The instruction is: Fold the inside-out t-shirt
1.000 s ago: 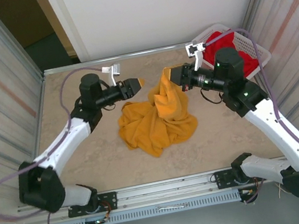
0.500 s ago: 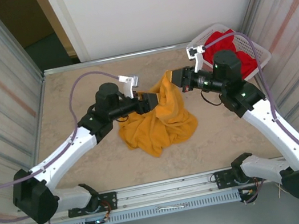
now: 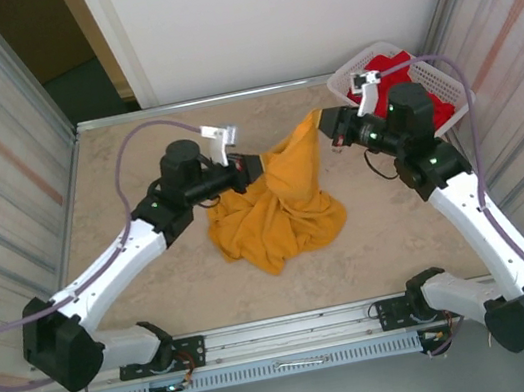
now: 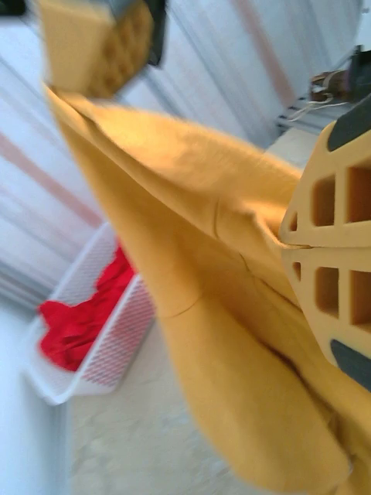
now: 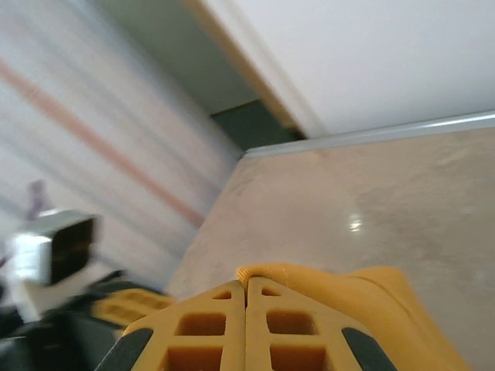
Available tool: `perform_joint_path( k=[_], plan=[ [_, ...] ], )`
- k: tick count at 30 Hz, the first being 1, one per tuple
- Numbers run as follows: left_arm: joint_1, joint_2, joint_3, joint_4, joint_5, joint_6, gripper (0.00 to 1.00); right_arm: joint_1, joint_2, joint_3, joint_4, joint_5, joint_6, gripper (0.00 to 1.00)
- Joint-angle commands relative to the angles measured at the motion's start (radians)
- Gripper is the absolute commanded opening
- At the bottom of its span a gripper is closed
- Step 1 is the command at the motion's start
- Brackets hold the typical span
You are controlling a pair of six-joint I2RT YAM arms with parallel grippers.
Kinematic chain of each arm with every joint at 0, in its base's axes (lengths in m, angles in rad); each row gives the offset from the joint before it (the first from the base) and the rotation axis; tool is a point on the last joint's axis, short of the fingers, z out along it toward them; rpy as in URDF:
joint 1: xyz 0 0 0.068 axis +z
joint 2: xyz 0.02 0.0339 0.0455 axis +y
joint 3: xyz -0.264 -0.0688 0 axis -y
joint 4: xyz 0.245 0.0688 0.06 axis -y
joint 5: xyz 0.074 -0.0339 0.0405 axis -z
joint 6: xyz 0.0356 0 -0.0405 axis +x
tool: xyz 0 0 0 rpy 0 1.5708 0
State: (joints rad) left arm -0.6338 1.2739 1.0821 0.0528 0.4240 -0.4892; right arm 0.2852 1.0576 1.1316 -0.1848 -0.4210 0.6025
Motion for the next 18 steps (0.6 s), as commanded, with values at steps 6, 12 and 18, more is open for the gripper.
perform_joint_path(
  k=[6,12,18],
  plan=[
    [0.037,-0.149,0.056,0.017,-0.045,0.074,0.0,-0.049,-0.042,-0.072,0.009,0.04,0.093,0.0],
    [0.076,-0.121,0.035,0.056,-0.011,0.043,0.0,-0.049,-0.051,-0.002,0.008,0.016,0.094,0.0],
    [0.088,-0.027,0.305,0.01,0.071,0.014,0.0,-0.05,0.003,0.322,-0.059,-0.002,0.031,0.0]
  ],
)
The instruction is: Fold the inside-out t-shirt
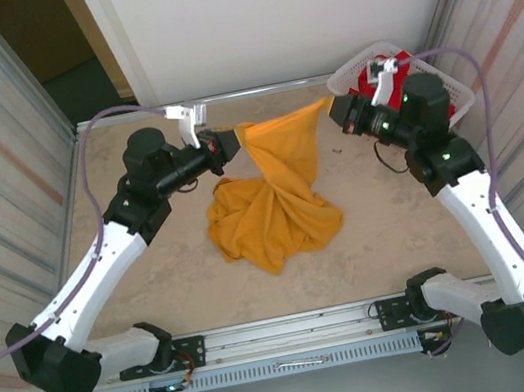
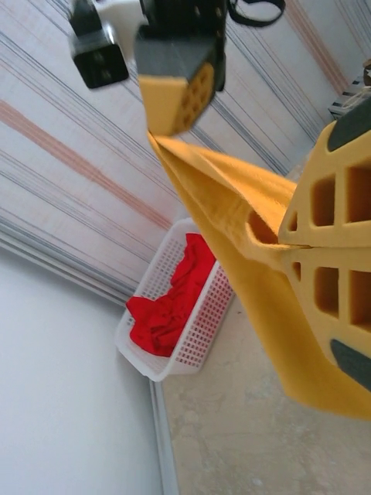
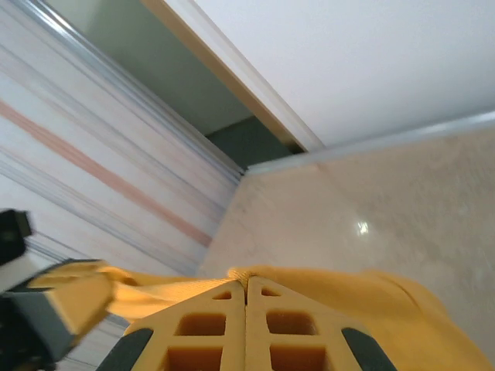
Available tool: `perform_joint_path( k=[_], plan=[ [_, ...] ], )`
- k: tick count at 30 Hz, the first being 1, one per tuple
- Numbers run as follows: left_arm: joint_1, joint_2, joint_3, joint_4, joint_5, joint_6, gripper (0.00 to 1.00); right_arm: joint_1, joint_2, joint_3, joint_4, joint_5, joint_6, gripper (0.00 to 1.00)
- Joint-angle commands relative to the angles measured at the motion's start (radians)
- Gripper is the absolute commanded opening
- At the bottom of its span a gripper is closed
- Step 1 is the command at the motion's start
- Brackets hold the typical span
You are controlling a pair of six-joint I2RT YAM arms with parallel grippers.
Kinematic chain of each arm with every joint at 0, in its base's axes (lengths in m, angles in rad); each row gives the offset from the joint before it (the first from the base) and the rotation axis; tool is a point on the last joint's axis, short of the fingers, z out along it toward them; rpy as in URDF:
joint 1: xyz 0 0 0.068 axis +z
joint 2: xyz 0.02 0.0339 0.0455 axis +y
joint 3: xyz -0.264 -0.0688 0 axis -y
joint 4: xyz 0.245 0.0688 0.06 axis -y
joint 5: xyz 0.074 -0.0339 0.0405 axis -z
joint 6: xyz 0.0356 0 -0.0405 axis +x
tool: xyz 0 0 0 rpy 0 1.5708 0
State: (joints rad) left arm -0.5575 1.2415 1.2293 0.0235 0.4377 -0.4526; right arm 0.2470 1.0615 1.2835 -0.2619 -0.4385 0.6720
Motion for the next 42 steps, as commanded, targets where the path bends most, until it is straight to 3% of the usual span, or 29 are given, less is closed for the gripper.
perform_joint_path(
  k=[1,8,12,20,26,27,28,29,30,32,34,38,42],
  plan=[
    [0.013,0.022,0.214,0.037,0.071,-0.036,0.0,-0.012,0.008,0.232,0.012,0.02,-0.049,0.0],
    [0.01,0.156,0.648,0.02,0.163,-0.179,0.0,-0.012,0.095,0.714,-0.003,0.069,-0.1,0.0],
    [0.024,0.168,0.675,-0.07,0.116,-0.168,0.0,-0.011,0.138,0.778,0.008,0.053,-0.071,0.0],
    [0.254,0.142,0.217,-0.075,0.066,-0.345,0.0,0.072,0.229,0.411,0.068,0.1,-0.052,0.0],
    [0.449,0.302,0.011,-0.015,0.042,-0.369,0.02,0.114,0.342,0.114,0.054,0.143,-0.051,0.0],
    [0.477,0.329,0.01,-0.011,0.041,-0.358,0.1,0.125,0.342,0.058,0.046,0.148,-0.053,0.0],
    [0.505,0.358,0.017,-0.018,0.045,-0.341,0.26,0.143,0.336,-0.004,0.044,0.16,-0.06,0.01],
    [0.524,0.377,0.03,-0.036,0.054,-0.324,0.4,0.164,0.326,-0.064,0.032,0.175,-0.071,0.11],
    [0.535,0.384,0.042,-0.065,0.056,-0.304,0.46,0.186,0.31,-0.113,0.017,0.193,-0.08,0.2],
    [0.532,0.36,0.055,-0.129,0.041,-0.242,0.55,0.234,0.262,-0.244,-0.011,0.243,-0.103,0.46],
    [0.508,0.302,0.031,-0.167,0.033,-0.19,0.58,0.267,0.209,-0.352,-0.044,0.293,-0.106,0.56],
    [0.369,0.141,-0.066,-0.281,-0.03,-0.075,0.63,0.285,0.075,-0.562,-0.07,0.351,-0.077,0.67],
    [0.124,0.045,-0.199,-0.3,-0.135,-0.047,0.66,0.284,-0.003,-0.681,-0.081,0.365,-0.032,0.69]
  ],
)
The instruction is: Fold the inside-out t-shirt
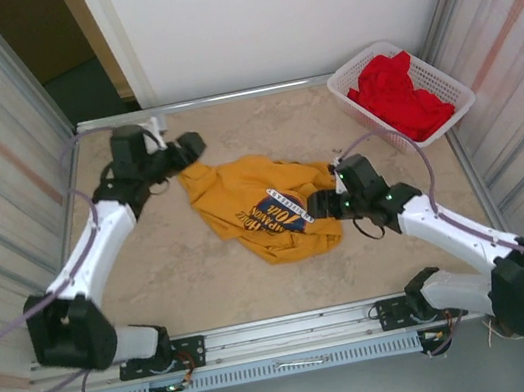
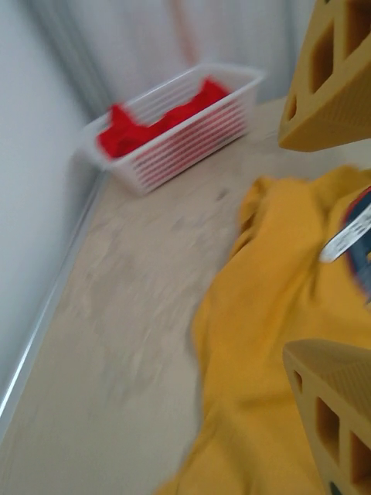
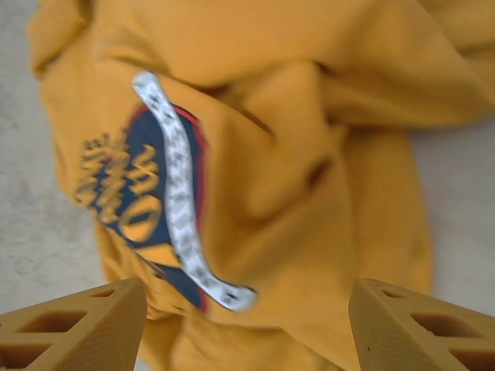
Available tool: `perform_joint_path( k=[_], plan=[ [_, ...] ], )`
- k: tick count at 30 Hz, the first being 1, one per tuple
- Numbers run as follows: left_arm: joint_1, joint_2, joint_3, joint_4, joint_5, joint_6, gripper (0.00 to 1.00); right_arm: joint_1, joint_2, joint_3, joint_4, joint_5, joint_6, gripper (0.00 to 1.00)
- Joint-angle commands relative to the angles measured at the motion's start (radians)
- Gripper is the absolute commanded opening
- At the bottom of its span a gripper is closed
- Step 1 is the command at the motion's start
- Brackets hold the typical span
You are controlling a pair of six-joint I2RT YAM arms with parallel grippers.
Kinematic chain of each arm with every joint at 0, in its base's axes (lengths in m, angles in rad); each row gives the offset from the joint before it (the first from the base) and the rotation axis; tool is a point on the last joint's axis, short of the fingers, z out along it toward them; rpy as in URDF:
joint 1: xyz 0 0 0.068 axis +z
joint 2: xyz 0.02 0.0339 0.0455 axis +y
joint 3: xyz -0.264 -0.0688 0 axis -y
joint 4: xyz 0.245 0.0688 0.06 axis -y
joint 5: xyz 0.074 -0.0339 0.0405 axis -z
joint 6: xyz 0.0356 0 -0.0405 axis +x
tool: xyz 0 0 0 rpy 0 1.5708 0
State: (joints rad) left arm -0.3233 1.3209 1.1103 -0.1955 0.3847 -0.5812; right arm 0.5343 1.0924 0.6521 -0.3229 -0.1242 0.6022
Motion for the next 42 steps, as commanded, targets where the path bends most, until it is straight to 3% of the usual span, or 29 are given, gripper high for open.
perform_joint_path(
  k=[1,5,11,19,26,27,29,32,33,38,42],
  plan=[
    [-0.186,-0.045,-0.115,-0.069,-0.109,0.086,0.66,-0.003,-0.044,-0.075,-0.018,0.05,0.048,0.69],
    [-0.405,-0.031,-0.227,-0.005,-0.161,0.086,0.67,-0.015,-0.049,-0.15,0.012,0.043,0.065,0.69],
    [-0.61,0.052,-0.251,0.013,-0.208,0.166,0.68,-0.061,0.012,-0.165,0.076,0.001,0.052,0.66],
    [-0.661,0.232,-0.169,0.072,-0.173,0.196,0.69,-0.081,0.119,-0.152,0.171,-0.056,0.066,0.62],
    [-0.672,0.372,-0.096,0.039,-0.208,0.202,0.68,-0.068,0.155,-0.149,0.206,-0.071,0.08,0.55],
    [-0.671,0.394,-0.077,0.016,-0.22,0.204,0.66,-0.068,0.155,-0.146,0.208,-0.074,0.082,0.52],
    [-0.667,0.423,-0.042,-0.017,-0.229,0.213,0.52,-0.068,0.155,-0.147,0.212,-0.08,0.086,0.42],
    [-0.641,0.444,-0.01,-0.037,-0.215,0.218,0.08,-0.073,0.152,-0.138,0.219,-0.096,0.09,0.13],
    [-0.631,0.437,-0.006,-0.039,-0.206,0.222,0.0,-0.079,0.151,-0.129,0.215,-0.105,0.088,0.01],
    [-0.559,0.292,0.029,-0.058,-0.128,0.226,0.0,-0.135,0.084,-0.046,0.147,-0.143,0.064,0.0],
    [-0.463,0.106,0.075,-0.023,0.038,0.169,0.0,-0.225,-0.012,0.066,0.049,-0.184,0.037,0.0]
  ],
)
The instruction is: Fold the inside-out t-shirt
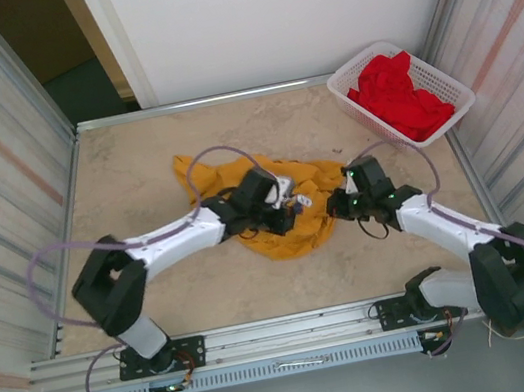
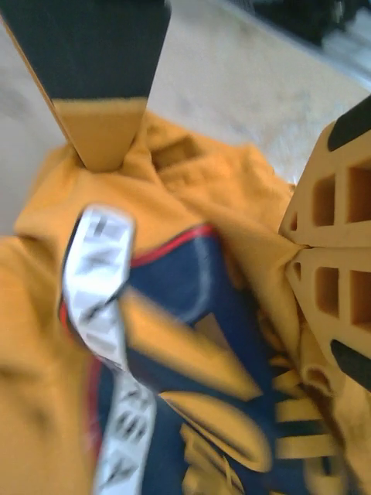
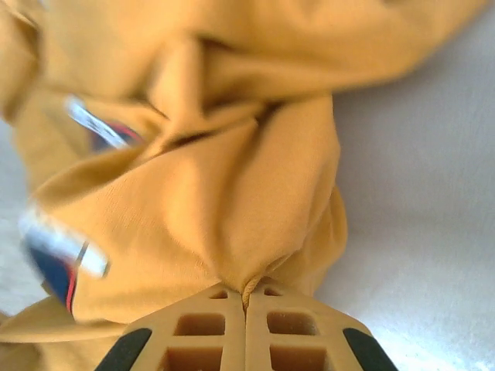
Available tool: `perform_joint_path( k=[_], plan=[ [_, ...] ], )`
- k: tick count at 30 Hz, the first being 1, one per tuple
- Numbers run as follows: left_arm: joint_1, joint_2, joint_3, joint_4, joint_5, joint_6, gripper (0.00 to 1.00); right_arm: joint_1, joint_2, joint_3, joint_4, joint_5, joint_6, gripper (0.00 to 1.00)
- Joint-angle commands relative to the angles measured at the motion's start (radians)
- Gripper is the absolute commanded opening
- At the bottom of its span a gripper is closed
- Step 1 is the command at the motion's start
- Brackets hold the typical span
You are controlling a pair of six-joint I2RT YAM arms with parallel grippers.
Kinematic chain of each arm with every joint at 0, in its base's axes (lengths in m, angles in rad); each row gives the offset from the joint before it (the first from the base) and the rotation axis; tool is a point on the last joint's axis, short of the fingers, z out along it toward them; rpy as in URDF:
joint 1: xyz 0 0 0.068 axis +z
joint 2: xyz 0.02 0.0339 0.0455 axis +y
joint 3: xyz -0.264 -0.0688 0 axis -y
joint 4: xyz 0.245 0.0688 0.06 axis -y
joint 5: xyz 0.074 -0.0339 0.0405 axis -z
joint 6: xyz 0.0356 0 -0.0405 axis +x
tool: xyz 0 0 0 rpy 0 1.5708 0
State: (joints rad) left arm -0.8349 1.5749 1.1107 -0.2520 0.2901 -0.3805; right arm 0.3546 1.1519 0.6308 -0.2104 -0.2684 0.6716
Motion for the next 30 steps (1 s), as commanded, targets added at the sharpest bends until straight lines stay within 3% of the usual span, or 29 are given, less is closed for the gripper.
perform_joint_path(
  k=[1,7,14,15,17,18,24,30],
  plan=[
    [0.082,-0.185,0.09,0.058,0.197,-0.055,0.0,-0.069,-0.088,0.123,-0.09,-0.052,-0.038,0.0],
    [0.226,-0.314,0.137,0.203,0.468,-0.205,0.0,-0.131,-0.156,0.279,-0.204,-0.058,-0.063,0.0],
    [0.383,-0.421,-0.093,0.366,0.492,-0.349,0.0,-0.134,-0.177,0.217,-0.226,0.029,-0.019,0.0],
    [0.412,-0.423,-0.156,0.399,0.485,-0.387,0.0,-0.134,-0.17,0.191,-0.226,0.049,-0.013,0.05],
    [0.444,-0.418,-0.245,0.435,0.47,-0.436,0.0,-0.129,-0.169,0.149,-0.241,0.103,-0.001,0.35],
    [0.452,-0.414,-0.289,0.45,0.452,-0.461,0.0,-0.126,-0.169,0.126,-0.236,0.106,0.007,0.44],
    [0.453,-0.371,-0.462,0.585,0.394,-0.585,0.0,0.032,-0.206,0.085,-0.234,0.17,0.057,0.59],
    [0.448,-0.403,-0.436,0.525,0.374,-0.553,0.0,0.287,-0.102,0.12,-0.196,0.272,0.129,0.76]
  ],
)
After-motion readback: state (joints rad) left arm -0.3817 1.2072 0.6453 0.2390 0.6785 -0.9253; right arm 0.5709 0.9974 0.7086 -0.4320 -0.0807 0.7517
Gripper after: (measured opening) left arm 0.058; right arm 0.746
